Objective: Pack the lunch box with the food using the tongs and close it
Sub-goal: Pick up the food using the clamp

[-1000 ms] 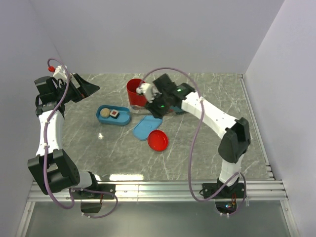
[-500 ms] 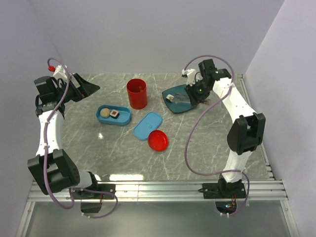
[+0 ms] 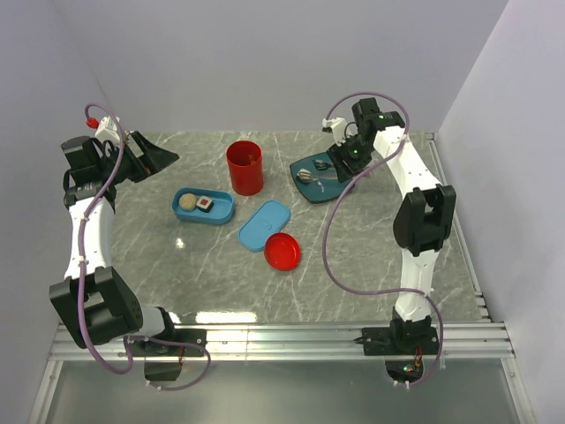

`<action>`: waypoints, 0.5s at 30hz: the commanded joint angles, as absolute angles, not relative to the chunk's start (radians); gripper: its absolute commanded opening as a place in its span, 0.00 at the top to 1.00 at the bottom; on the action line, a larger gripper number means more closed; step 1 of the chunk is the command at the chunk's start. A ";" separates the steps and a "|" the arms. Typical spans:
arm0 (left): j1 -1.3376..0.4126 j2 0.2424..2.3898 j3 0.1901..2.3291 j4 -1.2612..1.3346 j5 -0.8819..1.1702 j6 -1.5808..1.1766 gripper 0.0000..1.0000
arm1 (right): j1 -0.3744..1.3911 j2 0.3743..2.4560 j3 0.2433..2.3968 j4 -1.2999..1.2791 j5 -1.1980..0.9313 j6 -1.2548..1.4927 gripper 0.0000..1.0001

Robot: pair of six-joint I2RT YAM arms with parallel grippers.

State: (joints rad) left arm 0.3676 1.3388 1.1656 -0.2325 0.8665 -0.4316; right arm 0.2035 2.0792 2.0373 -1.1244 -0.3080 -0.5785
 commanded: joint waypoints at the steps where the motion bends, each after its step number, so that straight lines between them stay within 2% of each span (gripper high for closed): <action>1: 0.374 1.333 1.190 -0.216 0.877 -0.428 0.01 | 0.193 2.075 2.074 -1.124 -0.353 -0.591 0.41; 15: 0.373 1.341 1.190 -0.216 0.873 -0.425 0.01 | 0.195 2.143 2.123 -1.097 -0.351 -0.578 0.46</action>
